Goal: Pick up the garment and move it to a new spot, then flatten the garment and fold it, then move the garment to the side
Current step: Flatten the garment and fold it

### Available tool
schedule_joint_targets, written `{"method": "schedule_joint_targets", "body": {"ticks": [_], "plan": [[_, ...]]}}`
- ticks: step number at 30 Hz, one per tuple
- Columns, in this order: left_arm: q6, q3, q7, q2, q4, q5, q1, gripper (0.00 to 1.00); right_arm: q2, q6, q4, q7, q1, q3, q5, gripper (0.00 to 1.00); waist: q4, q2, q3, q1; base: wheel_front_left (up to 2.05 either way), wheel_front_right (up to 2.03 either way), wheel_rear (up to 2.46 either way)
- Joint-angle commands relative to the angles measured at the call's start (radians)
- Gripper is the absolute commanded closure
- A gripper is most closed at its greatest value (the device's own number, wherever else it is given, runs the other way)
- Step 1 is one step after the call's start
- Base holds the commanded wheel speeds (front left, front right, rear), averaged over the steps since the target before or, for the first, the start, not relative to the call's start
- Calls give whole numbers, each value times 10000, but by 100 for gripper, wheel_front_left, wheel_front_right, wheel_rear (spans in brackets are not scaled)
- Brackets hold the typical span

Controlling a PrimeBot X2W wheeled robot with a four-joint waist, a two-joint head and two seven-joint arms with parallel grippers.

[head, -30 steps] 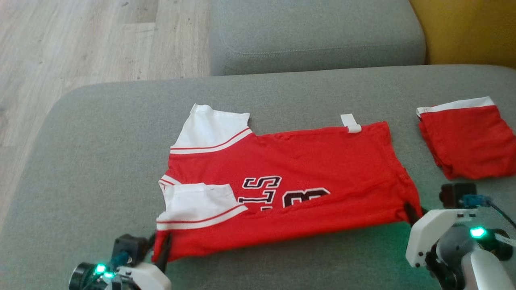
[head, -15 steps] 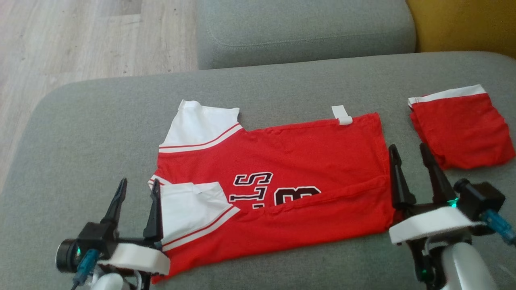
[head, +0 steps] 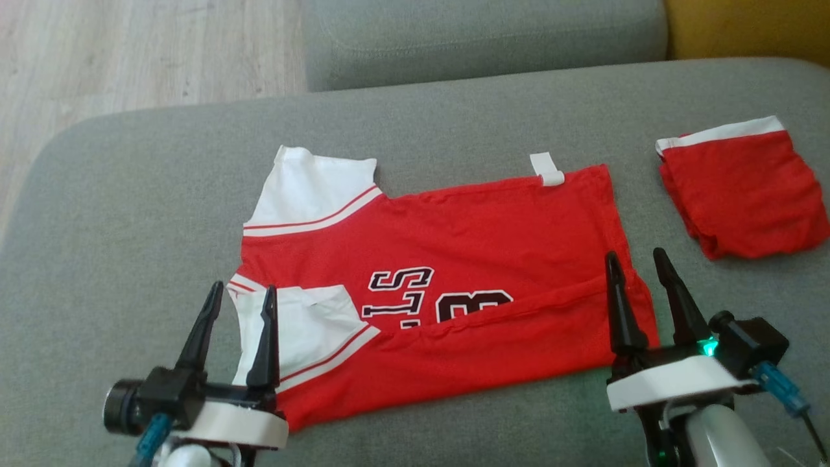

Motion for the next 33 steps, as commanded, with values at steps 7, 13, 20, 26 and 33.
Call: {"method": "schedule_joint_targets", "body": {"ticks": [7, 13, 20, 26, 33], "plan": [[-1041, 316, 1028, 1129, 1226, 484, -3198, 0, -46, 65, -424, -172, -1139, 362, 269, 0, -372, 0, 1158, 0, 0, 0, 0], [-2022, 21, 3077, 1800, 2964, 129, -5739, 0, -46, 65, -449, -197, -1573, 519, 502, 0, -777, 0, 2028, 0, 0, 0, 0], [-2255, -1421, 5328, 2793, 4696, -1306, -8051, 0, -45, 65, -525, -226, -2074, 1045, 1003, 0, -1515, 0, 2755, 0, 0, 0, 0], [-2258, -2184, 5794, 3760, 5380, -2512, -8937, 0, -45, 65, -883, -231, -2319, 1262, 1430, 0, -2148, 0, 3183, 0, 0, 0, 0], [-2259, -2766, 5963, 4233, 6043, -3310, -9443, 0, -45, 65, -1057, -232, -2363, 1301, 1573, 0, -2555, 0, 3536, 0, 0, 0, 0]]}}
